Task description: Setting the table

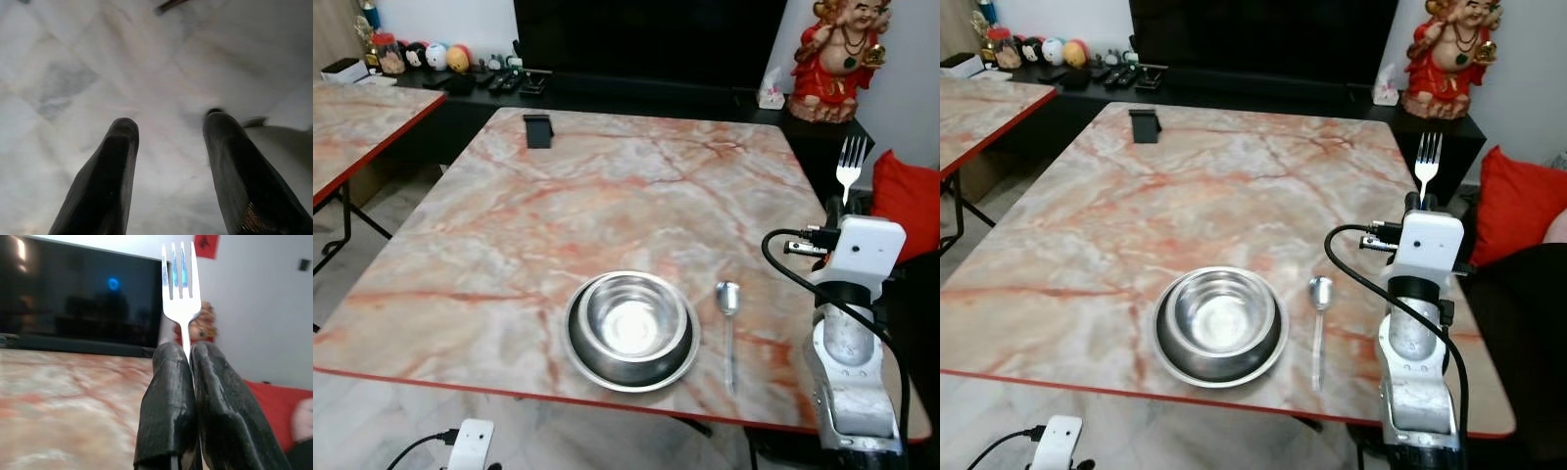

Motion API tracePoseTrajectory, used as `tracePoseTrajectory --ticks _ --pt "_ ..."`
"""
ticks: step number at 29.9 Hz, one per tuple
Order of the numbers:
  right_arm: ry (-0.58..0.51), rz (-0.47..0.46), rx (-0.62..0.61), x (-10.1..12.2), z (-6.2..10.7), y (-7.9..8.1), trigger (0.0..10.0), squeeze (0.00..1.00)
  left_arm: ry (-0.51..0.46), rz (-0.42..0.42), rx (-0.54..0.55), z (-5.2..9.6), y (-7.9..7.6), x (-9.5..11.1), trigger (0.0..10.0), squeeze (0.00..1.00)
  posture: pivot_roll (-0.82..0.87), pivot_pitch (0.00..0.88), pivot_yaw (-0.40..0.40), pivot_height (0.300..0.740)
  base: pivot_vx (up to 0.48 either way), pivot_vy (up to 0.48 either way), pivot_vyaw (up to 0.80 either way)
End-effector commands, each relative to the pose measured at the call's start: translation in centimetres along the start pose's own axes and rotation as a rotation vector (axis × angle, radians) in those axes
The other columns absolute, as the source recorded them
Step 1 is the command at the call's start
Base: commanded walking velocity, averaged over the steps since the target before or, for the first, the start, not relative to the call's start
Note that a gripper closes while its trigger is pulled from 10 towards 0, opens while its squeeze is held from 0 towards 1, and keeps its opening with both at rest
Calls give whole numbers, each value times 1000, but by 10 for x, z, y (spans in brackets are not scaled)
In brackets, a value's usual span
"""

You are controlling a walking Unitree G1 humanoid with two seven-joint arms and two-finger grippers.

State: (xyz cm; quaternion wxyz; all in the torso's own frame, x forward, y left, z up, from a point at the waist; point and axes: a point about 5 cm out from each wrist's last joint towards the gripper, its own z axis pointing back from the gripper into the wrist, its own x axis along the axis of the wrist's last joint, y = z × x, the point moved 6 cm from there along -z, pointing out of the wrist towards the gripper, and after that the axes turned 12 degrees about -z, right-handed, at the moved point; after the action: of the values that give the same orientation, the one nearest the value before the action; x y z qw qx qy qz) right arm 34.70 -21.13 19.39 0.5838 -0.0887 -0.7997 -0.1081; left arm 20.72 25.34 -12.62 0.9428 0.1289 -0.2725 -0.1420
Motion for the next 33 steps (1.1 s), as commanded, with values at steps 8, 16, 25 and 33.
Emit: tracePoseTrajectory --ticks 8,16,25,33 --pt "24 26 -20 -1 -5 -9 10000 0 -4 7 -13 0 -4 2 10000 0 18 0 -31 728 0 0 0" --pt "279 65 -23 -32 -14 -27 10000 0 -10 -1 -22 -1 -4 5 10000 0 -23 0 -18 728 0 0 0" --pt "497 17 2 -62 10 -37 10000 0 -11 -11 -34 -1 -5 7 10000 0 -56 0 -11 728 0 0 0" --pt "689 -34 26 -92 35 -33 10000 0 -15 -11 -40 -1 -5 8 10000 0 -56 0 -11 728 0 0 0"
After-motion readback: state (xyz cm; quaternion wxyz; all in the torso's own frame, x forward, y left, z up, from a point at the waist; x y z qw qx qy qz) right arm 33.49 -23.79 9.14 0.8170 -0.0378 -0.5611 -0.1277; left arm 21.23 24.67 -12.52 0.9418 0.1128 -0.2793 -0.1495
